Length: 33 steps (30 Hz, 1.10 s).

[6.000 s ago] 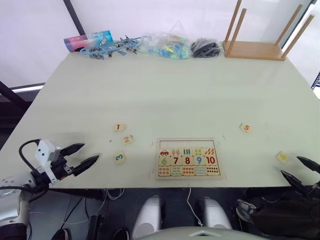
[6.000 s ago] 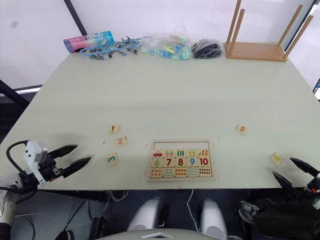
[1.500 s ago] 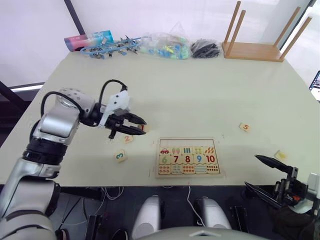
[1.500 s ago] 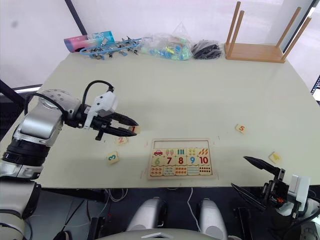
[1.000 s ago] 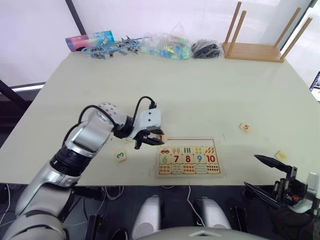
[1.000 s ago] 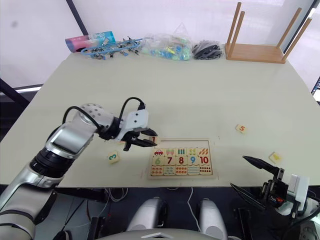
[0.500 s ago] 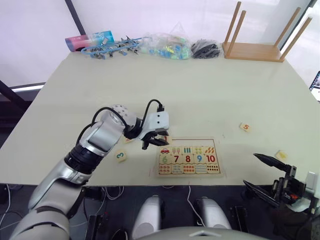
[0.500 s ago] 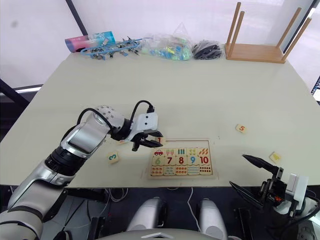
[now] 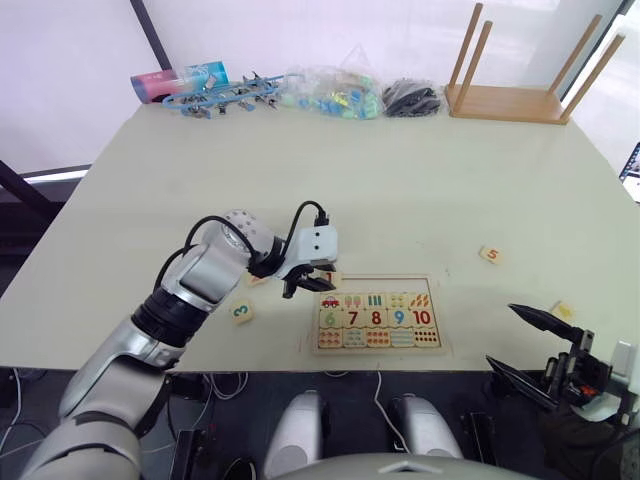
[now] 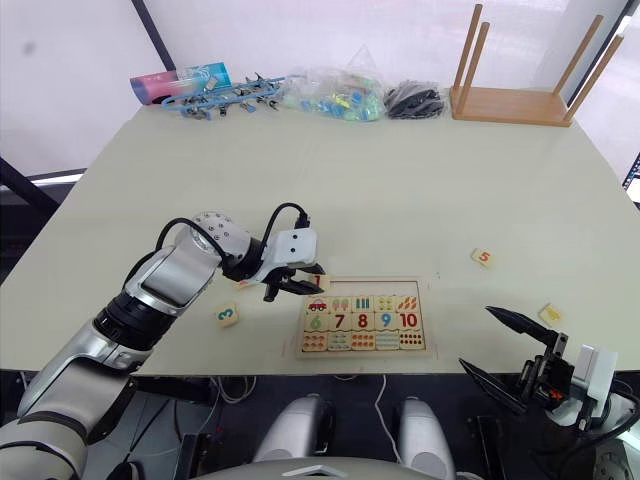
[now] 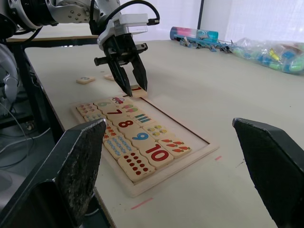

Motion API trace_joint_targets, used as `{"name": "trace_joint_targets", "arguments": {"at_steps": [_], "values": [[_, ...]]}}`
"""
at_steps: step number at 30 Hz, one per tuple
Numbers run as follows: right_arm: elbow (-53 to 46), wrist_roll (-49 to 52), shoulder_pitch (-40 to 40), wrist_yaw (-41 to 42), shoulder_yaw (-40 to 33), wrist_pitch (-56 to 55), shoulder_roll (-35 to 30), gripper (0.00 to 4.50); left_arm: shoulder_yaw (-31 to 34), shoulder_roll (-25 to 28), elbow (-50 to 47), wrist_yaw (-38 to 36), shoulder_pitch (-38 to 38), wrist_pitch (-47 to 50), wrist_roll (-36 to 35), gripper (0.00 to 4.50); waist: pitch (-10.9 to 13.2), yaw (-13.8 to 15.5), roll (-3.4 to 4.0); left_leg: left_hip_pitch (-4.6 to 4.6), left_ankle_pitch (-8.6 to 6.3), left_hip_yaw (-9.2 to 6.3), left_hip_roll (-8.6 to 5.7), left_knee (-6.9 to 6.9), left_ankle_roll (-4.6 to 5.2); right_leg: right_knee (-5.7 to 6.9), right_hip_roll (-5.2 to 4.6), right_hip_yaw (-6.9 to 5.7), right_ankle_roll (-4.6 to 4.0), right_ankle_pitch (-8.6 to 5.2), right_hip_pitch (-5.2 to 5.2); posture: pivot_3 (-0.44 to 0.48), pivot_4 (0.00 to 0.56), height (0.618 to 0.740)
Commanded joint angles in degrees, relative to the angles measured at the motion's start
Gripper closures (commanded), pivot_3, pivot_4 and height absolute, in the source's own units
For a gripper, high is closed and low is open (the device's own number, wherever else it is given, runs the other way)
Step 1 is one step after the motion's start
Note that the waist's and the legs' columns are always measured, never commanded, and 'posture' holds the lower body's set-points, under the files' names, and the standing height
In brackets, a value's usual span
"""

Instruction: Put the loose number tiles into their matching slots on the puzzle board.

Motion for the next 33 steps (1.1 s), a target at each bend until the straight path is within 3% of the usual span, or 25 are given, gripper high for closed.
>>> {"name": "trace_joint_targets", "arguments": {"at_steps": [1, 18, 22, 25, 33], "values": [[-2.1, 0.6, 0.5, -0.1, -0.9, -1.0, -0.1, 0.0, 0.4, -0.3, -0.6, -0.9, -1.0, -1.4, 0.0, 2.86, 0.0, 0.0, 0.0, 0.0, 0.0, 0.0, 0.0, 0.0, 0.0, 0.0, 0.0, 0.0, 0.0, 0.0, 0.0, 0.0, 0.15, 0.74], [-2.8, 0.6, 1.6, -0.7, -0.9, -1.4, 0.0, 0.0, 0.4, -0.8, 0.6, -3.4, -1.5, -2.8, 0.5, 2.86, 0.0, 0.0, 0.0, 0.0, -0.01, 0.01, 0.01, 0.0, 0.01, 0.0, -0.01, 0.02, 0.0, 0.0, 0.0, 0.0, 0.15, 0.74], [-2.7, 0.6, 1.6, -0.7, -1.0, -1.5, 0.0, 0.0, 0.9, -1.4, 0.9, -3.7, -2.1, -2.3, -0.2, 1.5, 0.0, 0.0, 0.0, 0.0, -0.01, 0.01, 0.0, 0.0, 0.02, 0.0, -0.01, 0.02, 0.01, 0.0, 0.0, 0.0, 0.15, 0.74], [-2.7, 0.5, 1.7, -0.7, -1.0, -1.5, 0.0, 0.0, 1.3, -1.1, 1.2, -4.2, -2.5, -2.3, -0.3, 0.06, 0.0, 0.0, 0.0, 0.0, -0.01, 0.01, 0.0, 0.0, 0.02, 0.0, -0.01, 0.02, 0.01, 0.0, 0.0, 0.0, 0.15, 0.74], [-2.6, 0.3, 1.6, -0.8, -0.8, -1.6, 0.1, 0.0, 2.9, -2.0, 3.7, -5.0, -5.6, -0.7, -1.9, 0.02, 0.0, 0.0, 0.0, -0.02, -0.01, -0.01, -0.02, 0.01, 0.02, 0.0, 0.0, 0.03, 0.1, -0.06, 0.0, 0.0, 0.15, 0.74]]}}
